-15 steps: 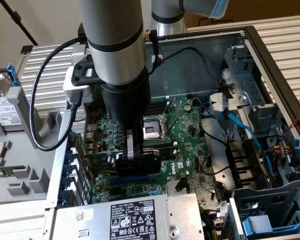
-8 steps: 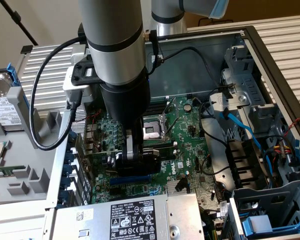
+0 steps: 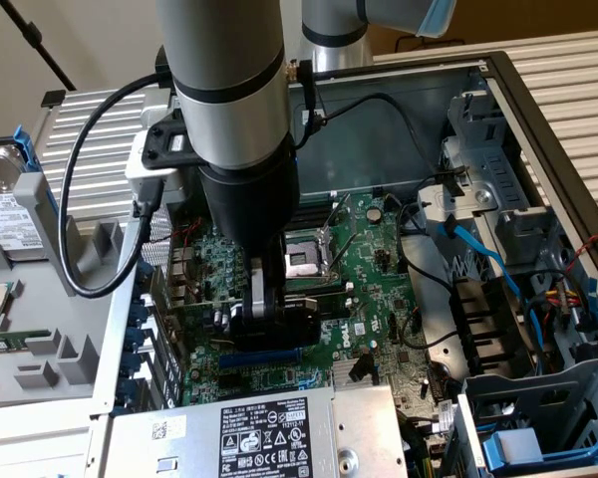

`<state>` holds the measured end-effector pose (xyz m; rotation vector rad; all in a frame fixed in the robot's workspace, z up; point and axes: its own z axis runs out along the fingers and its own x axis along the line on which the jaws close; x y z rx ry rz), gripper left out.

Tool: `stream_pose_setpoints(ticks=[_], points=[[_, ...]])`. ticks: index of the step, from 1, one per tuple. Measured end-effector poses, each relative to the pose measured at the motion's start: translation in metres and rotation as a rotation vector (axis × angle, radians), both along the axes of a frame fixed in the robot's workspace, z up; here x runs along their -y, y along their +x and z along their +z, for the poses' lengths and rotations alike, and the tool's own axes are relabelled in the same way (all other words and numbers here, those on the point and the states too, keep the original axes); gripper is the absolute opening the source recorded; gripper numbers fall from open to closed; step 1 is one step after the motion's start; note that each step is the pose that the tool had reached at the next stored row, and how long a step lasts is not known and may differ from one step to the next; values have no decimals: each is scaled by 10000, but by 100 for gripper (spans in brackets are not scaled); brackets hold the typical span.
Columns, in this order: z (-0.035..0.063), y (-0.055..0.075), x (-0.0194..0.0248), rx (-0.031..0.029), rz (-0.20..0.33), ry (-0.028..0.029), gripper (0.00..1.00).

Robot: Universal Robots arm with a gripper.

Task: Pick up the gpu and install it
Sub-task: 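Insert the gpu into the slot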

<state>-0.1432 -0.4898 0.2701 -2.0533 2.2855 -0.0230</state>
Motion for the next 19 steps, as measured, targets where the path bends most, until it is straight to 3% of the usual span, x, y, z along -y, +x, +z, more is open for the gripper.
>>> stream_pose_setpoints(ticks=[6,10,19], points=[[0,0,0,-6,-59,0,27],[-1,2,-1,-85,-84,3,27],[0,10,0,-88,-108,0,27]])
